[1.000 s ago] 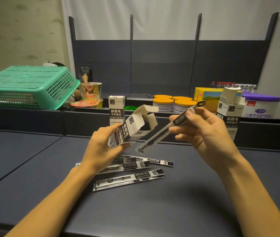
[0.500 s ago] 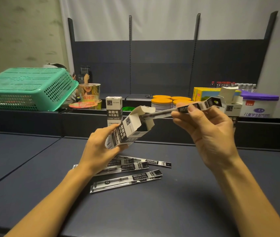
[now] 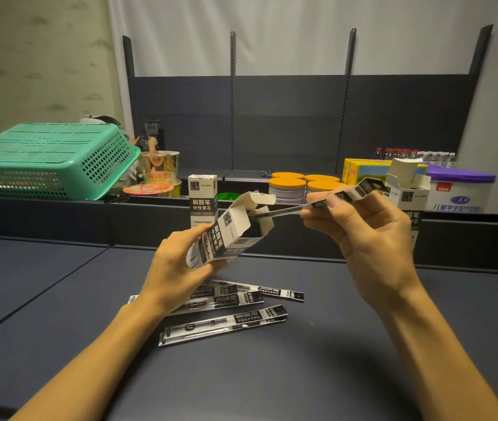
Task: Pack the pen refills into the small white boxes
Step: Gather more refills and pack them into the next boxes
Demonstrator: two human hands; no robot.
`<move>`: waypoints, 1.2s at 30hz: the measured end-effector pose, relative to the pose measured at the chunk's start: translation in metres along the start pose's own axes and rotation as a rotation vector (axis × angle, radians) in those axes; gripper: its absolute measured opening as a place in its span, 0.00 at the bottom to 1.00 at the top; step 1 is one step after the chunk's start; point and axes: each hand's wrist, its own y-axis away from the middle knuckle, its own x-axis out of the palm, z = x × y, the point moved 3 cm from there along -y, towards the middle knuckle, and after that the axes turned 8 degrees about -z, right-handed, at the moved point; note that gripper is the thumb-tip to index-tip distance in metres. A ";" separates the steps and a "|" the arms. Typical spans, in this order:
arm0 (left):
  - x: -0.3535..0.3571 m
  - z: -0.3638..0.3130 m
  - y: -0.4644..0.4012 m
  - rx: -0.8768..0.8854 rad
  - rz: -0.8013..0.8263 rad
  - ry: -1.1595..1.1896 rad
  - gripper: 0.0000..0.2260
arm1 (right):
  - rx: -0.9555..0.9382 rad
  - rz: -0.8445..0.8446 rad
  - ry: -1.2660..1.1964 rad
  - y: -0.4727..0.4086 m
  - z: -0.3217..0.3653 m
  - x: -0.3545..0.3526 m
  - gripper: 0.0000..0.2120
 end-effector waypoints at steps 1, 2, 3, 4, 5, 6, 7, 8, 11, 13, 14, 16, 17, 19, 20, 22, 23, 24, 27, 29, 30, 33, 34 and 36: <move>0.000 0.000 0.000 -0.001 0.003 0.001 0.29 | -0.010 -0.001 0.001 0.000 0.000 0.000 0.10; 0.000 0.000 0.000 -0.001 0.007 0.002 0.29 | -0.018 0.000 0.006 0.000 0.000 0.000 0.10; 0.000 0.000 0.000 0.000 0.009 0.003 0.29 | -0.022 0.002 0.014 0.000 0.000 0.000 0.10; 0.001 0.000 0.000 0.002 0.012 0.005 0.30 | -0.025 0.006 0.025 0.000 -0.001 0.000 0.10; 0.001 0.001 0.000 0.000 0.016 0.007 0.30 | -0.029 0.014 0.038 0.000 -0.002 0.000 0.10; 0.001 0.000 0.000 -0.004 0.022 0.007 0.30 | -0.035 0.024 0.054 0.001 -0.003 0.000 0.10; 0.001 0.000 0.000 -0.006 0.027 0.008 0.30 | -0.041 0.037 0.074 0.001 -0.004 0.001 0.11; 0.001 0.000 0.000 -0.004 0.032 0.008 0.30 | -0.045 0.051 0.095 0.001 -0.005 0.002 0.11; 0.002 0.000 0.001 0.017 0.047 0.008 0.30 | -0.049 0.094 0.126 0.004 -0.009 0.007 0.12; 0.003 0.001 0.002 0.025 0.063 0.008 0.30 | -0.060 0.123 0.136 0.006 -0.014 0.011 0.12; 0.004 0.001 0.003 0.027 0.067 0.006 0.29 | -0.071 0.141 0.158 0.007 -0.017 0.013 0.11; 0.004 0.002 0.002 0.033 0.068 0.004 0.29 | -0.111 0.173 0.234 0.008 -0.024 0.014 0.10; 0.004 0.002 0.002 0.037 0.068 0.005 0.30 | -0.136 0.183 0.271 0.009 -0.027 0.014 0.09; 0.004 0.002 0.002 0.044 0.069 0.008 0.30 | -0.193 0.187 0.323 0.010 -0.031 0.014 0.08; 0.004 0.002 0.002 0.045 0.066 0.011 0.31 | -0.232 0.185 0.340 0.010 -0.031 0.013 0.07; 0.004 0.001 0.002 0.049 0.060 0.018 0.31 | -0.328 0.183 0.381 0.011 -0.032 0.013 0.07; 0.004 0.001 0.003 0.049 0.058 0.022 0.31 | -0.379 0.185 0.413 0.010 -0.032 0.013 0.07; 0.004 0.001 0.003 0.047 0.057 0.025 0.31 | -0.430 0.190 0.452 0.010 -0.032 0.013 0.07; 0.004 0.001 0.003 0.054 0.065 0.031 0.30 | -0.551 0.220 0.572 0.012 -0.036 0.014 0.08; 0.005 0.000 0.003 0.070 0.080 0.030 0.30 | -0.634 0.253 0.696 0.014 -0.043 0.015 0.09; 0.006 0.000 0.003 0.077 0.085 0.028 0.29 | -0.668 0.266 0.764 0.015 -0.046 0.016 0.11; 0.007 0.001 0.003 0.070 0.091 0.022 0.30 | -0.697 0.278 0.837 0.014 -0.049 0.016 0.14; 0.007 0.001 0.003 0.066 0.094 0.022 0.30 | -0.703 0.268 0.829 0.014 -0.047 0.016 0.14; 0.007 0.001 0.004 0.063 0.098 0.022 0.31 | -0.696 0.240 0.783 0.014 -0.044 0.016 0.12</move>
